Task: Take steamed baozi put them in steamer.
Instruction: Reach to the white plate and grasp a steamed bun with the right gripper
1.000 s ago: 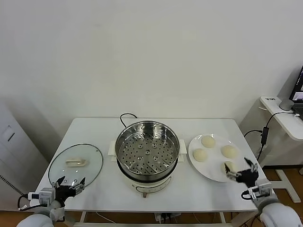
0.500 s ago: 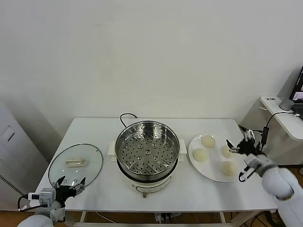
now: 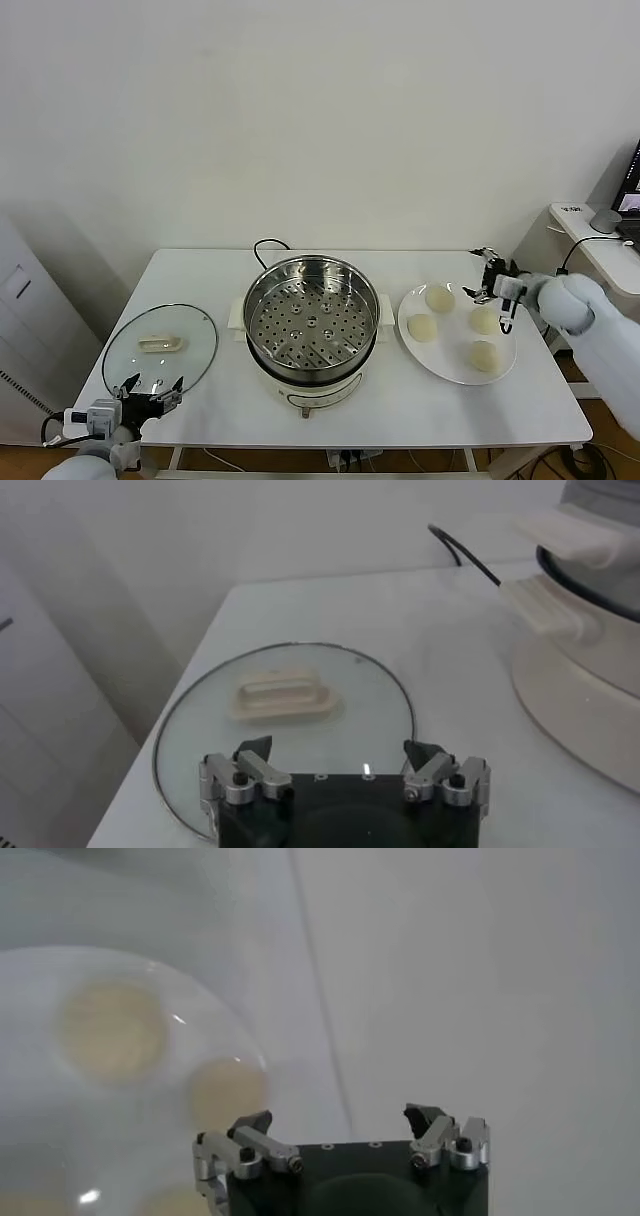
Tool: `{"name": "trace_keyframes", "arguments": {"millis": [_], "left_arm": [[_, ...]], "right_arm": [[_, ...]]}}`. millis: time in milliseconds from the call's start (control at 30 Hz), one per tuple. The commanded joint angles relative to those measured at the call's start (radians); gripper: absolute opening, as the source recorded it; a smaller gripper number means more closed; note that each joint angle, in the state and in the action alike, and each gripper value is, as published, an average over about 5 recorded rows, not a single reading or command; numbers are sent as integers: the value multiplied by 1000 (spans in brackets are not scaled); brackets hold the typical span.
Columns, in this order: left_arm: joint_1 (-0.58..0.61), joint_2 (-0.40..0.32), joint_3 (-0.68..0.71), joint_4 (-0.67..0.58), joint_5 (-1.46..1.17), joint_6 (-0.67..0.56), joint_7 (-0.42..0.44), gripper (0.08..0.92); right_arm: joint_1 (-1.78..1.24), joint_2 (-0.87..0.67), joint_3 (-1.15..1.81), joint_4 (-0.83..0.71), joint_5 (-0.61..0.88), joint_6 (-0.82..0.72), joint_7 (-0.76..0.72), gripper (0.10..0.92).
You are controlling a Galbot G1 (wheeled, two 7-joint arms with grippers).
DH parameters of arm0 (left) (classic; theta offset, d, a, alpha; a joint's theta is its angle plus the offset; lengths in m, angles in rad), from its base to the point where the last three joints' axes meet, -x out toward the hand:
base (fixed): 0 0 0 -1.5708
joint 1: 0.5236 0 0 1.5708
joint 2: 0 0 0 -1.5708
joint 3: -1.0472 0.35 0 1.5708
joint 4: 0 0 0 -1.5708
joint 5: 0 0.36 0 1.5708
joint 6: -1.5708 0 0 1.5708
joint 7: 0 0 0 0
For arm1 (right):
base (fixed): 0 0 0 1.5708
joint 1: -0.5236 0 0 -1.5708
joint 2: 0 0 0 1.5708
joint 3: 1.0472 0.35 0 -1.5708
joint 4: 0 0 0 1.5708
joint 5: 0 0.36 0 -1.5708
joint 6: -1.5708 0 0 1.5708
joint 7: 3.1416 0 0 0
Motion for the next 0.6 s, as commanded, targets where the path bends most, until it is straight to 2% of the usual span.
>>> {"name": "trace_keyframes", "arguments": {"millis": [33, 267, 600], "left_arm": [[-1, -1, 2, 2, 4, 2, 0, 823], [-13, 0, 10, 12, 5, 3, 1, 823], [-39, 10, 26, 25, 5, 6, 1, 823]], "right_arm": [[343, 7, -344, -192, 65, 30, -198, 823], [407, 109, -433, -319, 26, 86, -265, 823], [358, 216, -399, -448, -9, 131, -236, 823]]}}
